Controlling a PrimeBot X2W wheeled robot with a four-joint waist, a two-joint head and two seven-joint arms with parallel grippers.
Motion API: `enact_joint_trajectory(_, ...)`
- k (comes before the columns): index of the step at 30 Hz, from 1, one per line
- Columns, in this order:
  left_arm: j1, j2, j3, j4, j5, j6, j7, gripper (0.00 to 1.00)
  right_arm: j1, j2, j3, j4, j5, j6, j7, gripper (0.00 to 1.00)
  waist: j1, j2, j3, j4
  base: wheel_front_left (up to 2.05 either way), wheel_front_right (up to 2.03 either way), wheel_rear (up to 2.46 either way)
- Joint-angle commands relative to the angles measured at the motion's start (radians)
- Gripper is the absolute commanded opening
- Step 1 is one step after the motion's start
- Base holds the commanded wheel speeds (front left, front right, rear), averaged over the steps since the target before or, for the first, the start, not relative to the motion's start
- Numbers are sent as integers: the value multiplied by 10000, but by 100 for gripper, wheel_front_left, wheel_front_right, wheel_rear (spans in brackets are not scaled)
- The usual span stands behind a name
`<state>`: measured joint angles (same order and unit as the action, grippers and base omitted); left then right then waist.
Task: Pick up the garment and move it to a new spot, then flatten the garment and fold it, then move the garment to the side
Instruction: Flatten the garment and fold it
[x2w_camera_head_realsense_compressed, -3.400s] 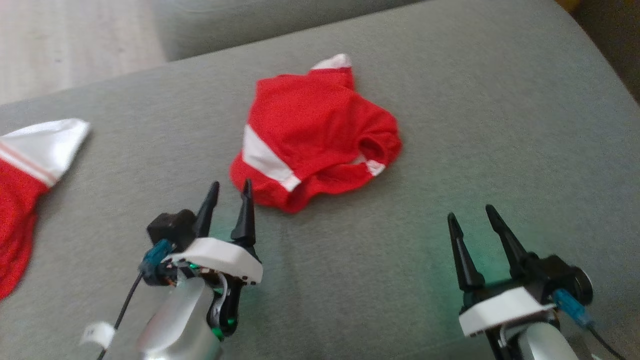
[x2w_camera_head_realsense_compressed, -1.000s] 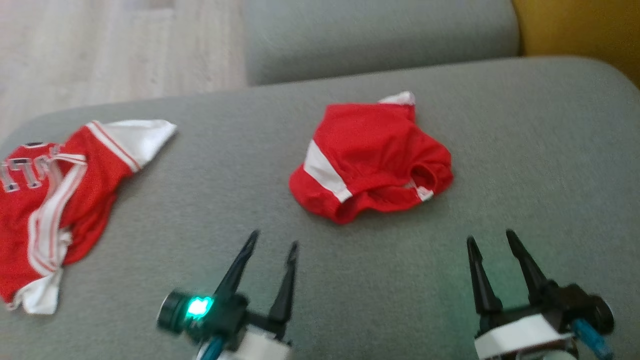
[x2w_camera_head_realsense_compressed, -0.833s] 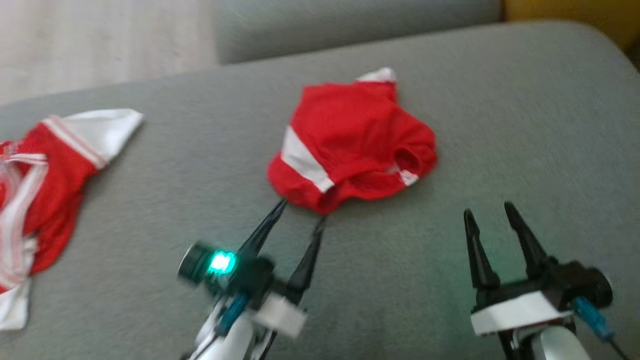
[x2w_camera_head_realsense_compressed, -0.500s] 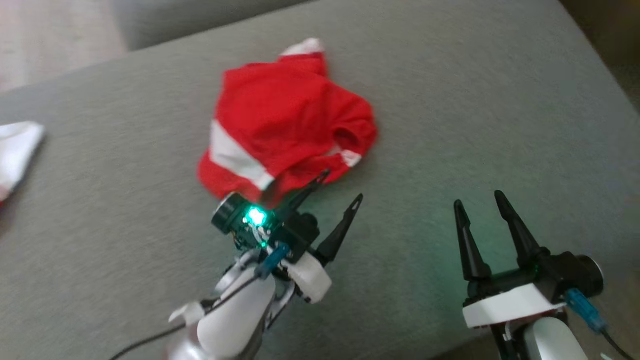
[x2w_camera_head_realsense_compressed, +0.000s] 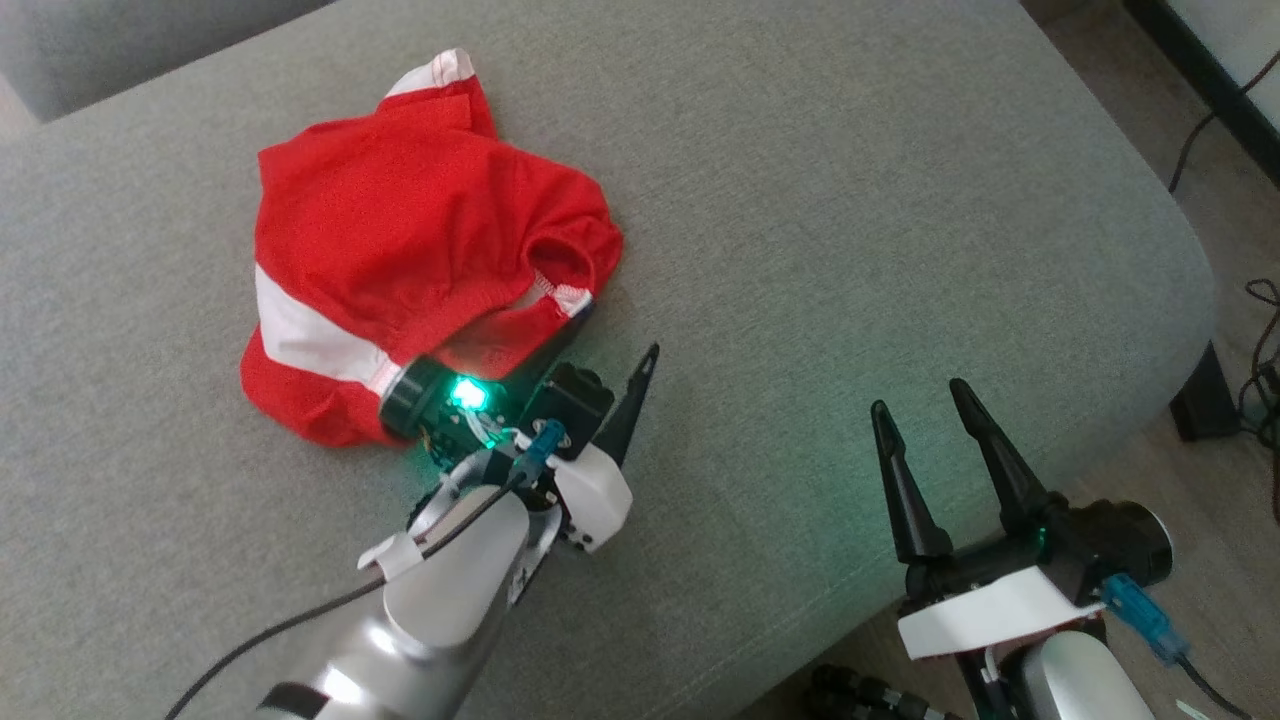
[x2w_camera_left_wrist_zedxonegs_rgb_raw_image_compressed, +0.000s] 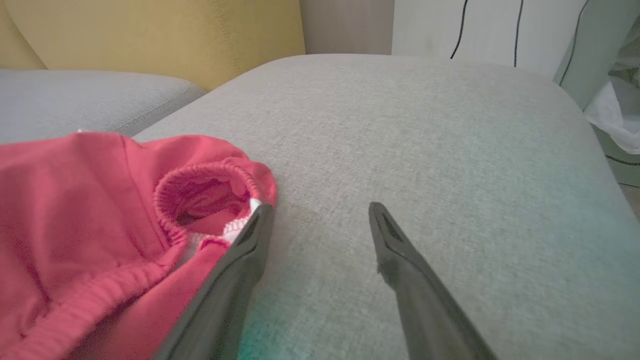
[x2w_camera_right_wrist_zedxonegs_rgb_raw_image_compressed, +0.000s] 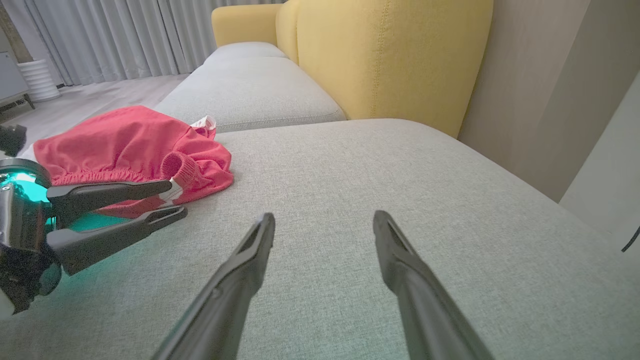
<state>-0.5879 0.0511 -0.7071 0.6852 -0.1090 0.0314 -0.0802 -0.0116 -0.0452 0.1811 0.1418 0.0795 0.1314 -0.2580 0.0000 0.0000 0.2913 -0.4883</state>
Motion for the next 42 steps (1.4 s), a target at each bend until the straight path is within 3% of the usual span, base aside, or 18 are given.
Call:
enact_joint_trajectory(1, -449, -9, 269, -185, -36, 134, -87, 100, -196, -51, 229, -317, 68, -7, -38, 100, 0, 0, 64, 21, 0, 0, 0)
enact_joint_trajectory(5, -827, 0, 246, 23, 96, 367, -277, 100, -239, -51, 185, -325, 92, -7, -38, 100, 0, 0, 213, 171, 0, 0, 0)
enact_joint_trajectory(21, -1254, 191, 97, -40, 6, 415, -138, 100, -440, -51, 128, -286, 196, -7, -38, 100, 0, 0, 503, 217, 0, 0, 0)
enact_joint_trajectory(22, -1275, 204, 75, 18, -10, 375, -72, 91, -454, -51, 129, -281, 204, -7, -38, 100, 0, 0, 510, 197, 0, 0, 0)
enact_joint_trajectory(23, -1291, 210, 64, 83, -40, 338, 24, 48, -461, -51, 133, -284, 212, -7, -38, 100, 0, 0, 517, 179, 0, 0, 0)
enact_joint_trajectory(25, -1338, 217, 43, 190, -83, 293, 195, 24, -472, -51, 134, -292, 221, -7, -38, 100, 0, 0, 530, 150, 0, 0, 0)
enact_joint_trajectory(26, -1367, 221, 35, 226, -102, 278, 250, 4, -478, -51, 133, -294, 227, -7, -38, 100, 0, 0, 536, 141, 0, 0, 0)
enact_joint_trajectory(30, -1472, 226, -3, 358, -234, 86, 401, 0, -481, -51, 72, -296, 230, -7, -38, 100, 0, 0, 476, 168, 0, 0, 0)
enact_joint_trajectory(37, -2509, 82, 125, -584, -1130, -1023, 86, 0, -287, -51, -114, -290, 230, -7, -38, 100, 0, 0, -168, 732, 0, 0, 0)
enact_joint_trajectory(42, -3841, 183, 375, -1661, -1701, -1421, 486, 0, 105, -51, -114, -209, 246, -7, -38, 100, 0, 0, -796, 1255, 0, 0, 0)
